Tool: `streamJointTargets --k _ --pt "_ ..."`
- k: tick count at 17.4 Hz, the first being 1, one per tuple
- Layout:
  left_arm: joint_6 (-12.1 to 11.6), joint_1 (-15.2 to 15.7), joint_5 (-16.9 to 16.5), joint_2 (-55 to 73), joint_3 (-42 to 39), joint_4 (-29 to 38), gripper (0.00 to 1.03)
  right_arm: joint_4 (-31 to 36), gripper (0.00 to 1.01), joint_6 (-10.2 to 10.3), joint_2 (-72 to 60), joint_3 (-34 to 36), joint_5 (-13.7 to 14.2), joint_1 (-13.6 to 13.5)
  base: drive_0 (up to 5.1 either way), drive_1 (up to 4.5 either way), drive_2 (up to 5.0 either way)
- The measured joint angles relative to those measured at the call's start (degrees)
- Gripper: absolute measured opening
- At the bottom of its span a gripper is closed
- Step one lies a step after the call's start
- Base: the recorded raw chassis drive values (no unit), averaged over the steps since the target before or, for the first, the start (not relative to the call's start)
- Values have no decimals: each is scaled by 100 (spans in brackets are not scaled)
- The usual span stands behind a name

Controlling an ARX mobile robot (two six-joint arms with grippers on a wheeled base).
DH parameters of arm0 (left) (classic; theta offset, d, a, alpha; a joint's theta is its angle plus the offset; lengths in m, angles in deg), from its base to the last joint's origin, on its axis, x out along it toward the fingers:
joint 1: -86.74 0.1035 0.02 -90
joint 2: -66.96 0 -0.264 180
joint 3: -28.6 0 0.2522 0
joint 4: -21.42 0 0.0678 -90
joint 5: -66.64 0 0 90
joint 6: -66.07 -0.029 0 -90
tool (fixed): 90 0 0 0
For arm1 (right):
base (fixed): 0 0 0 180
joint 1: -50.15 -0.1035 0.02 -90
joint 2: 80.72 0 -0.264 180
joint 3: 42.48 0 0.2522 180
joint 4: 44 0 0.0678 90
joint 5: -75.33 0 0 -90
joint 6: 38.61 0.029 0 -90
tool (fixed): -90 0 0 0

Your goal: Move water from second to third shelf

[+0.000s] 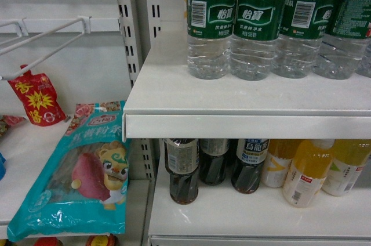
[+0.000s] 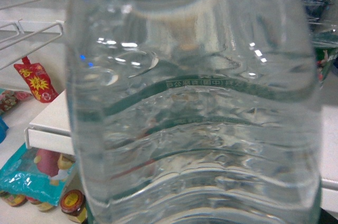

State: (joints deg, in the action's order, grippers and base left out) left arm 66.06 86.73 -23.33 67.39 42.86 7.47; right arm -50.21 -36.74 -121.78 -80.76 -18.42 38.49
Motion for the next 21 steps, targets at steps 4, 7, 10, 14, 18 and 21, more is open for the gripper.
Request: streamJointTargets --k 4,7,10,14,18,21 --pt "0 0 0 0 0 0 98 721 42 48 -1215 -382 201 -328 0 0 0" --pt "0 0 2 0 0 0 98 1224 42 157 -2302 -883 343 -415 0 0 0" --pt "0 0 2 0 0 0 98 1279 42 459 -3182 -1591 669 -284 0 0 0" --pt "0 0 2 0 0 0 98 1438 42 581 -3659 -1904 1126 -304 0 0 0" --pt "0 0 2 0 0 0 98 1515 42 570 -3971 -2096 1207 -411 0 0 0" --pt "0 0 0 0 0 0 98 1567 42 608 -4142 -2203 1189 -409 0 0 0"
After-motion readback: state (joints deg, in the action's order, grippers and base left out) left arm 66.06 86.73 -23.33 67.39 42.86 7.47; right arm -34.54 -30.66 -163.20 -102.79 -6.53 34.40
